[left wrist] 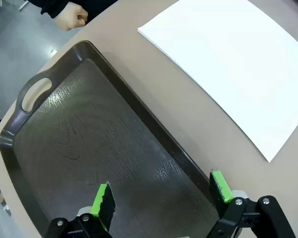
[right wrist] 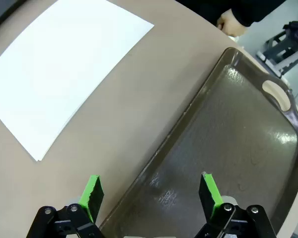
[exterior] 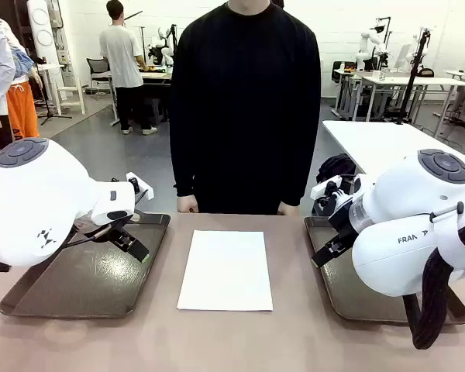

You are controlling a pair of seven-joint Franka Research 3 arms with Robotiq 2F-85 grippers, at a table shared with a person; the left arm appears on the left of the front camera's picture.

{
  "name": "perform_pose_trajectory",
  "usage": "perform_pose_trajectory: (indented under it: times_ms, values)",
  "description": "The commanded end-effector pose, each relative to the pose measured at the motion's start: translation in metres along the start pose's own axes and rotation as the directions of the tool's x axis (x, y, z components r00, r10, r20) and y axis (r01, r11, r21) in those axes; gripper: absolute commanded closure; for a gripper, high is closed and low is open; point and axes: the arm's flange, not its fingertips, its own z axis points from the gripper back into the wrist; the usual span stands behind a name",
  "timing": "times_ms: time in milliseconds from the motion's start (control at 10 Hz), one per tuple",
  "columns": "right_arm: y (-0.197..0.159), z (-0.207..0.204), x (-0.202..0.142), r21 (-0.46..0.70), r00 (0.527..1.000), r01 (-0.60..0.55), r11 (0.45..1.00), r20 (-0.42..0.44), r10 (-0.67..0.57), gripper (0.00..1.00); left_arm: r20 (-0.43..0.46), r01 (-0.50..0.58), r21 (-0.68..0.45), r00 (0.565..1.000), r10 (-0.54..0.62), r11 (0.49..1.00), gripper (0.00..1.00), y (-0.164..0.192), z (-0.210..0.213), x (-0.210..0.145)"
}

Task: Sort the A4 documents.
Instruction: Receive the A4 Paper.

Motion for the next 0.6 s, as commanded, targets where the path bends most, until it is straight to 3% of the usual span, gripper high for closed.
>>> perform_pose_trajectory:
  times_ms: [0, 500]
  values:
    - [0.0000, 0.0000, 0.0000, 0.000, 1.000, 0.000, 1.000, 0.000, 0.000, 0.00, 0.000, 0.000, 0.000, 1.000, 0.000, 1.000, 0.00, 0.0000, 0.0000, 0.0000]
    - [0.0000, 0.0000, 0.0000, 0.000, 1.000, 0.000, 1.000, 0.000, 0.000, 0.00, 0.000, 0.000, 0.000, 1.000, 0.000, 1.000, 0.00, 0.0000, 0.0000, 0.0000]
